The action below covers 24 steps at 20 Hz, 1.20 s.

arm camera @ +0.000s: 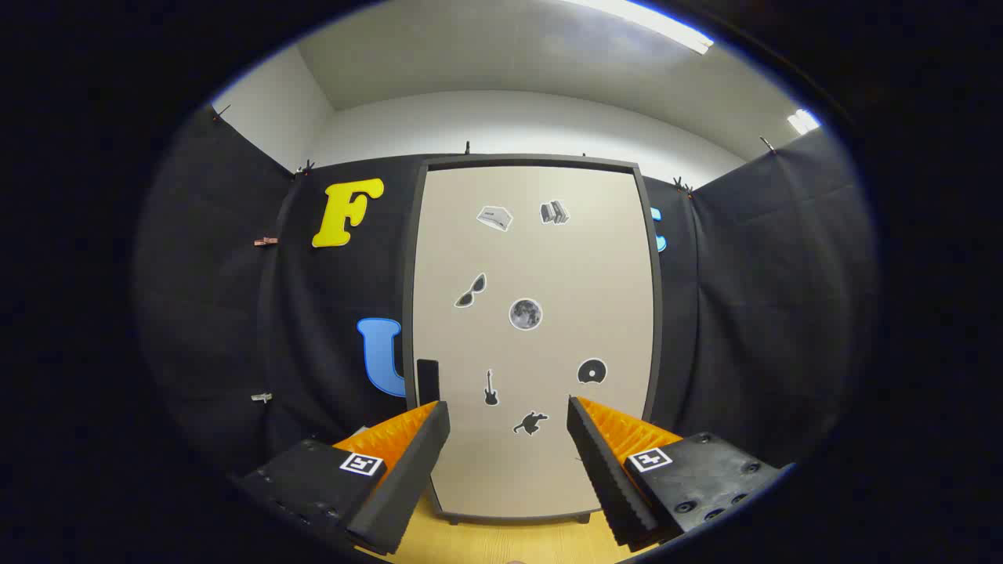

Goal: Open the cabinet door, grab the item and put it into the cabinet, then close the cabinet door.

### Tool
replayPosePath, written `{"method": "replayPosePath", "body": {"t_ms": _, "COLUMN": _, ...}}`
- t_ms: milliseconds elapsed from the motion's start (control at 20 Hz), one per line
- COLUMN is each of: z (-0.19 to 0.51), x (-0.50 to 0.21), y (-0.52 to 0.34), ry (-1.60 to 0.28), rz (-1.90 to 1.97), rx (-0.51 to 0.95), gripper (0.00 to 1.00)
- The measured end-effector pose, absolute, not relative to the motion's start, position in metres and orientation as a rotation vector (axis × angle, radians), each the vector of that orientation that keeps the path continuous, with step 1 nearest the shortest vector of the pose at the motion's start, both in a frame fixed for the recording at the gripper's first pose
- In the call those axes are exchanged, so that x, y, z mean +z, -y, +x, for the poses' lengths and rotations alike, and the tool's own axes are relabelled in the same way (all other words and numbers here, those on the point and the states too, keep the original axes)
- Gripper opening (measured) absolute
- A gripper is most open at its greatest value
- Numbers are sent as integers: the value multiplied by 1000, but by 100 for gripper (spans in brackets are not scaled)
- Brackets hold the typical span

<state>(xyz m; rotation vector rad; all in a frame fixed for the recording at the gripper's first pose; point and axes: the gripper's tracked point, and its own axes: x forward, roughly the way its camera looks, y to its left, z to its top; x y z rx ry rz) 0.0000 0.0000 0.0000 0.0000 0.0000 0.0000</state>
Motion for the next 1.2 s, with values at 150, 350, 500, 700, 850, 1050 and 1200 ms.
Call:
{"method": "replayPosePath", "body": {"t_ms": 150, "z": -2, "x": 1, "y": 0, "ry": 3, "rz": 3, "rx": -1, "gripper": 97}}
{"method": "replayPosePath", "body": {"t_ms": 350, "z": -5, "x": -1, "y": 0, "ry": -4, "rz": 6, "rx": 1, "gripper": 97}}
{"method": "replayPosePath", "body": {"t_ms": 500, "z": -5, "x": -3, "y": 0, "ry": -11, "rz": 17, "rx": -4, "gripper": 97}}
{"method": "replayPosePath", "body": {"t_ms": 700, "z": -4, "x": -4, "y": 3, "ry": -15, "rz": 24, "rx": -18, "gripper": 97}}
{"method": "replayPosePath", "body": {"t_ms": 850, "z": -4, "x": -5, "y": 3, "ry": -24, "rz": 39, "rx": -23, "gripper": 97}}
{"method": "replayPosePath", "body": {"t_ms": 1050, "z": -2, "x": -4, "y": 4, "ry": -15, "rz": 31, "rx": -27, "gripper": 97}}
{"method": "replayPosePath", "body": {"t_ms": 1200, "z": 1, "x": -1, "y": 3, "ry": 9, "rz": -2, "rx": -20, "gripper": 97}}
